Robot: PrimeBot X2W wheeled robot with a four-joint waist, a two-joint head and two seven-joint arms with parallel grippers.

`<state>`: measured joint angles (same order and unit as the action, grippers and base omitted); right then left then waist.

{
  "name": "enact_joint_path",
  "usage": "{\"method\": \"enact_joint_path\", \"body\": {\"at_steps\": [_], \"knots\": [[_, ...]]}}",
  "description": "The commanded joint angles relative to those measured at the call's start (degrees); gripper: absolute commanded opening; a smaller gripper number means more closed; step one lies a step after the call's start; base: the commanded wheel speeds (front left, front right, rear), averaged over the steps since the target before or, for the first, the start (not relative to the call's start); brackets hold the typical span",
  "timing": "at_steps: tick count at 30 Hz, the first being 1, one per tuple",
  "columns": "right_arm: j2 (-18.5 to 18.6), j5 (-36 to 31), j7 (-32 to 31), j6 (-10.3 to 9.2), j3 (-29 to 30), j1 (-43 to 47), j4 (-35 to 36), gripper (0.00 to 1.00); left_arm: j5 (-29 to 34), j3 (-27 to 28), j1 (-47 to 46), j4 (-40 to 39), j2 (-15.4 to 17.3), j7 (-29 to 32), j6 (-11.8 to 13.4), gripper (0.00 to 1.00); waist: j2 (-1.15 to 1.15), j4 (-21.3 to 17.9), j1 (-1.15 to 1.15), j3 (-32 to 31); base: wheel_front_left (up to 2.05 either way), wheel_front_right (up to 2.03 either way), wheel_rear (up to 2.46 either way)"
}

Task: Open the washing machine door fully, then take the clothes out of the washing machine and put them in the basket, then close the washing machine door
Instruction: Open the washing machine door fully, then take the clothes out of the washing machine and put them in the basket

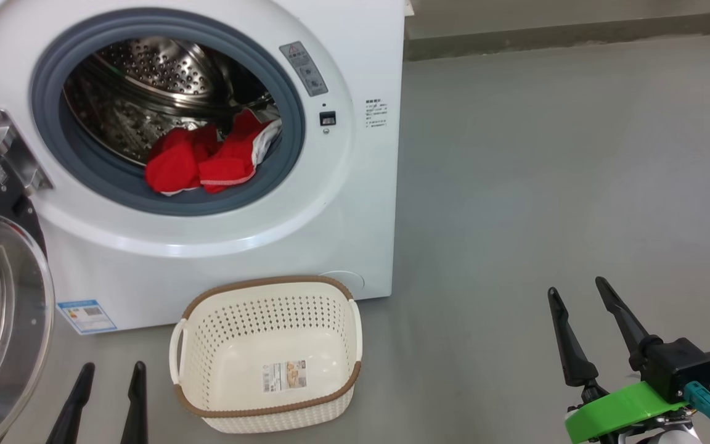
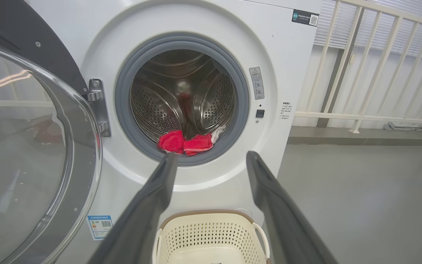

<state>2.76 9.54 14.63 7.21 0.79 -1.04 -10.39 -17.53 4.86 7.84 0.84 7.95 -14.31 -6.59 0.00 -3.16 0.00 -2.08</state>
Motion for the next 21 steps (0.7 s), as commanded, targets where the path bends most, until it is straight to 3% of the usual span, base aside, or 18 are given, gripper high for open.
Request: {"method": "enact_joint_path", "body": {"at_steps": [1, 21], "knots": [[0.11, 0.28, 0.37, 0.28, -1.46, -0.68, 1.76, 1.00, 0.80, 2.40, -1.14, -1.54, 0.33, -0.68, -0.35, 1.00, 0.00, -0.33, 0.00, -0.54, 0.00, 0.00, 0.00], [0.11, -0.03, 0.37, 0.28, -3.89, 0.34, 1.54, 1.00, 2.60, 3.67, 0.01, 0.11, -0.39, -0.69, -0.73, 1.00, 0.00, 0.15, 0.00, -0.72, 0.00, 0.00, 0.00]]}}
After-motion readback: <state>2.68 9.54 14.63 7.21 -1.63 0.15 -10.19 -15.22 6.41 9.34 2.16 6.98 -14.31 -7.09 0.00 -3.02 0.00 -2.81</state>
